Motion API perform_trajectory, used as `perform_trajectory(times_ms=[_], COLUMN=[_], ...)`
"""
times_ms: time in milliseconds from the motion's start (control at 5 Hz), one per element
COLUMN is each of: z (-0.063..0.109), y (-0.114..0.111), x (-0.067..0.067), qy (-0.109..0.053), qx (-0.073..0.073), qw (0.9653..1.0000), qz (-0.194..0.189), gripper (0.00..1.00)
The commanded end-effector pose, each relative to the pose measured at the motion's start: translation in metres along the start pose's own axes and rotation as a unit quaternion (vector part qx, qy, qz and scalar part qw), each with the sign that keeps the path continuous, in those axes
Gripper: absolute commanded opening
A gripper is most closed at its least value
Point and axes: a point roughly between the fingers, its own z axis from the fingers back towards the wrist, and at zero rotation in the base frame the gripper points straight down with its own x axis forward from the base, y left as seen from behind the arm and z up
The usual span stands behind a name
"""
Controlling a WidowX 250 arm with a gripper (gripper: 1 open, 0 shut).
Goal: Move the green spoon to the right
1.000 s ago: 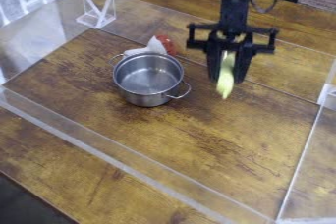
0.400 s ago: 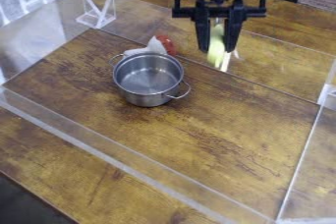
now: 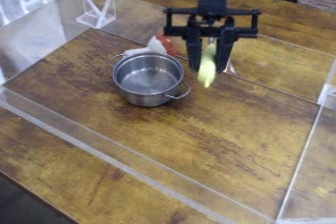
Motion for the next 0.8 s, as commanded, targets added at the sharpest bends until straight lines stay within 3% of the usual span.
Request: perform_trajectory(times_ms=[0, 200, 400, 600], z=[0.022, 0.001, -0.021, -0.037], y=[0.003, 0.007, 0.008, 0.004], x=[-0.019, -0.022, -0.023, -0.015], qy=[-0.032, -0.031, -0.031, -0.033], qx=[-0.021, -0.017, -0.018, -0.017], qw=[0.9967, 0.9910, 0.9809, 0.9664], qz=[-0.071, -0.129, -0.191, -0.254], gripper=[0.00, 0.00, 0.00, 0.00])
